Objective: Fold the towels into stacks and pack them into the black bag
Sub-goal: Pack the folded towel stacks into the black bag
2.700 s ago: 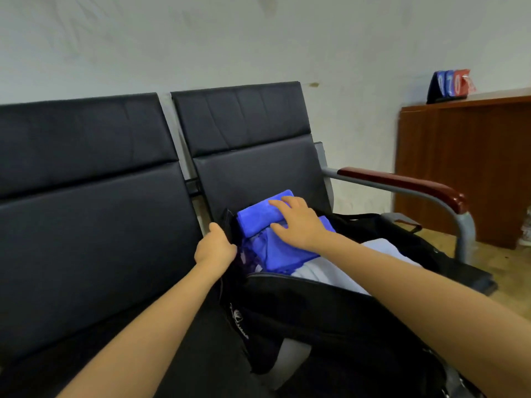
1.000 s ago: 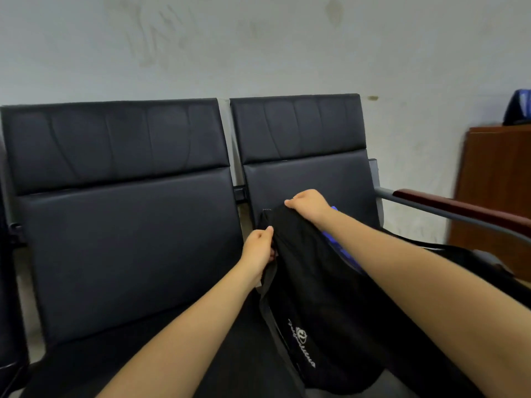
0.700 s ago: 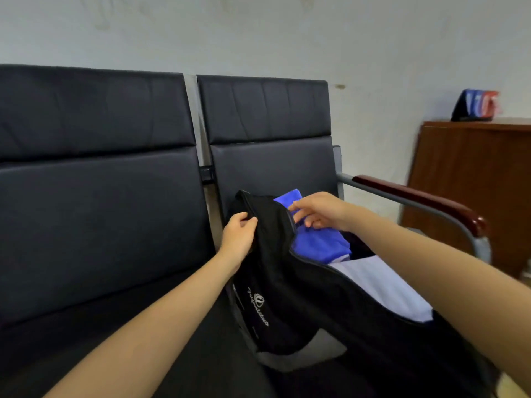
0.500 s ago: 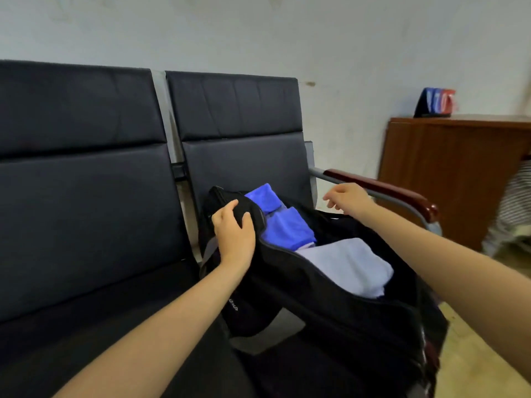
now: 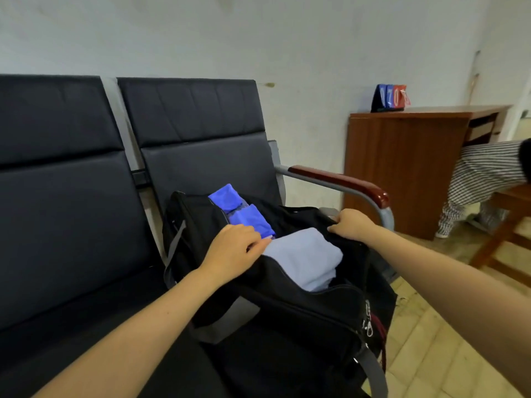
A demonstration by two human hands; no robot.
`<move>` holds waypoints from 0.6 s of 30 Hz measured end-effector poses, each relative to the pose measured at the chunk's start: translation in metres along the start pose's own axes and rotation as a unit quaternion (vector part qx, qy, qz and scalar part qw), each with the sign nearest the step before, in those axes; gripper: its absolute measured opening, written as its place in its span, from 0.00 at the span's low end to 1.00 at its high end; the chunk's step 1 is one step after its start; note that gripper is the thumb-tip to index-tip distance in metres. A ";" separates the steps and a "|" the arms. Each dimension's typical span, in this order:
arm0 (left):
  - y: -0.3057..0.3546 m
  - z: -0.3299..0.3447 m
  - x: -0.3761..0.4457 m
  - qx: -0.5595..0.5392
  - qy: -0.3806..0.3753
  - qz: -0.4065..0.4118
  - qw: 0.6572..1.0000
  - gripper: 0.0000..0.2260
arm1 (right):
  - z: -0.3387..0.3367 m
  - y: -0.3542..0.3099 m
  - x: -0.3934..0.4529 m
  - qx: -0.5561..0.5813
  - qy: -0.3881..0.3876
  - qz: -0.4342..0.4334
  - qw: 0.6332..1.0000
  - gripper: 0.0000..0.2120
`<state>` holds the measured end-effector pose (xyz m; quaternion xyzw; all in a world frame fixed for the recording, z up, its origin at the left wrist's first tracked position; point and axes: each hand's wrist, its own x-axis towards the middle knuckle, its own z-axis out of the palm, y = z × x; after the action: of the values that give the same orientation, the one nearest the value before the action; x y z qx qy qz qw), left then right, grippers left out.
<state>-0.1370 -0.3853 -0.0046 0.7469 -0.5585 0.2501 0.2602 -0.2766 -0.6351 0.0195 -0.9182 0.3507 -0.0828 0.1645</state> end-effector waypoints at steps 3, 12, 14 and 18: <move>0.010 -0.009 0.009 -0.126 0.026 -0.101 0.986 0.24 | -0.018 0.002 0.004 0.077 0.020 0.023 0.997 0.15; 0.037 0.011 0.058 -0.156 0.061 -0.175 0.970 0.22 | -0.036 0.014 -0.004 0.094 -0.024 -0.005 0.995 0.14; 0.032 0.032 0.046 -0.087 -0.029 -0.165 0.982 0.21 | -0.024 0.007 -0.003 -0.036 0.031 -0.053 0.997 0.11; 0.018 0.038 0.035 -0.088 -0.101 -0.141 0.981 0.11 | -0.005 -0.012 -0.004 -0.094 0.124 -0.222 0.963 0.13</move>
<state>-0.1424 -0.4395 -0.0070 0.8137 -0.4912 0.0841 0.2993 -0.2739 -0.6249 0.0281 -0.9668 0.1622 -0.1973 0.0097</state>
